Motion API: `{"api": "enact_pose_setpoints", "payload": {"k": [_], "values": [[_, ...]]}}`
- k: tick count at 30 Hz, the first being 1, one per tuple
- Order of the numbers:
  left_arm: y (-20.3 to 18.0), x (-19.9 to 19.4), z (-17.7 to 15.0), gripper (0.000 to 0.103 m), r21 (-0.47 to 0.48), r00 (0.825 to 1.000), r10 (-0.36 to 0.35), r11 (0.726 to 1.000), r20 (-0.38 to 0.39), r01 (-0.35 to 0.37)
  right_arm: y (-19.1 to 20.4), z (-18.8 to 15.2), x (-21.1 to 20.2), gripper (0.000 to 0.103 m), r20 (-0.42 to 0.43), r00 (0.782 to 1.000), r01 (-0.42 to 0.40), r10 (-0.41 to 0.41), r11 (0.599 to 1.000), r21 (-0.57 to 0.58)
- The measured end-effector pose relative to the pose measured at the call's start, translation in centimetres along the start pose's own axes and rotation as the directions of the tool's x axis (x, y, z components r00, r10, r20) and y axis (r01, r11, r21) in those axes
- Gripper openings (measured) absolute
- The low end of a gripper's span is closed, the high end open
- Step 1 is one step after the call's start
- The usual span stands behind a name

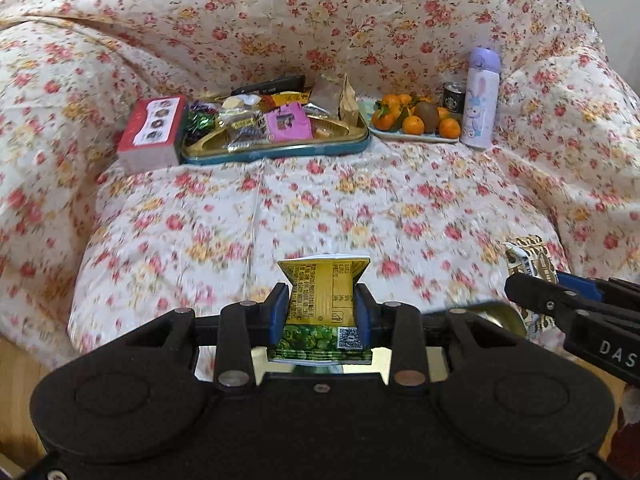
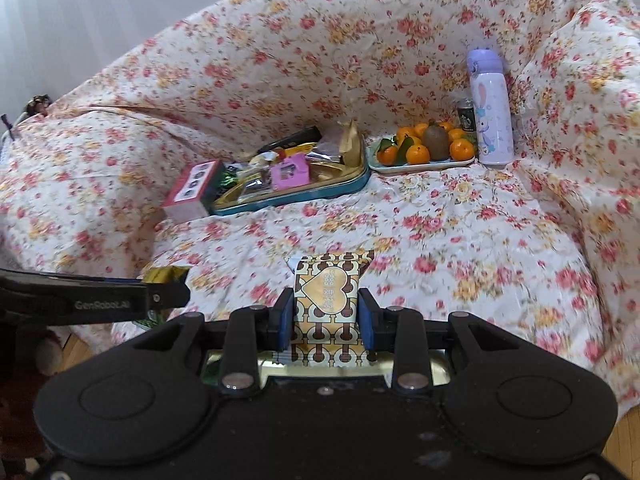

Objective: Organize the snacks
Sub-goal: 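Lift and carry pea packet and heart packet over the gold tray, then open right tool to drop heart packet while left tool lowers pea packet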

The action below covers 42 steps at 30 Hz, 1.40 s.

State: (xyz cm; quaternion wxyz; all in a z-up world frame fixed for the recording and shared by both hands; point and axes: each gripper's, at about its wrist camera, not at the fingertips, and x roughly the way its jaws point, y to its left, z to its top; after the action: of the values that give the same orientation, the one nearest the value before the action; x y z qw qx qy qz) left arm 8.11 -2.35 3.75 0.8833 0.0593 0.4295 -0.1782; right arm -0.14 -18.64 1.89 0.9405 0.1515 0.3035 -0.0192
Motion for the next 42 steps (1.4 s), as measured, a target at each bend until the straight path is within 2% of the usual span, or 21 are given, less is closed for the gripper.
{"api": "enact_pose_setpoints", "payload": {"k": [7, 12, 24, 29, 42], "values": [[-1.4, -2.6, -3.4, 0.043, -0.009, 1.000, 0.014, 1.000, -0.027, -0.014, 1.2, -2.9, -4.8, 0.034, 0.042, 0.999, -0.018, 0.019, 1.000, -0.022], [-2.1, -3.0, -4.7, 0.043, -0.019, 0.998, 0.023, 1.000, -0.052, -0.024, 1.7, -3.9, -6.1, 0.034, 0.038, 0.999, -0.019, 0.021, 0.999, -0.048], [-3.6, -1.1, -7.3, 0.043, -0.015, 0.990, 0.057, 0.998, -0.129, -0.060, 0.8, -5.8, -4.6, 0.034, -0.044, 0.996, 0.074, -0.076, 0.996, -0.047], [-3.6, 0.4, -7.7, 0.043, -0.010, 0.983, 0.094, 0.995, -0.156, -0.097, 0.7, -6.3, -3.8, 0.034, -0.067, 0.993, 0.099, -0.102, 0.994, -0.054], [-3.7, 2.5, -7.4, 0.043, 0.004, 0.976, 0.111, 0.994, -0.186, -0.113, 0.5, -6.3, -1.6, 0.034, -0.115, 0.986, 0.114, -0.119, 0.992, -0.046]]}}
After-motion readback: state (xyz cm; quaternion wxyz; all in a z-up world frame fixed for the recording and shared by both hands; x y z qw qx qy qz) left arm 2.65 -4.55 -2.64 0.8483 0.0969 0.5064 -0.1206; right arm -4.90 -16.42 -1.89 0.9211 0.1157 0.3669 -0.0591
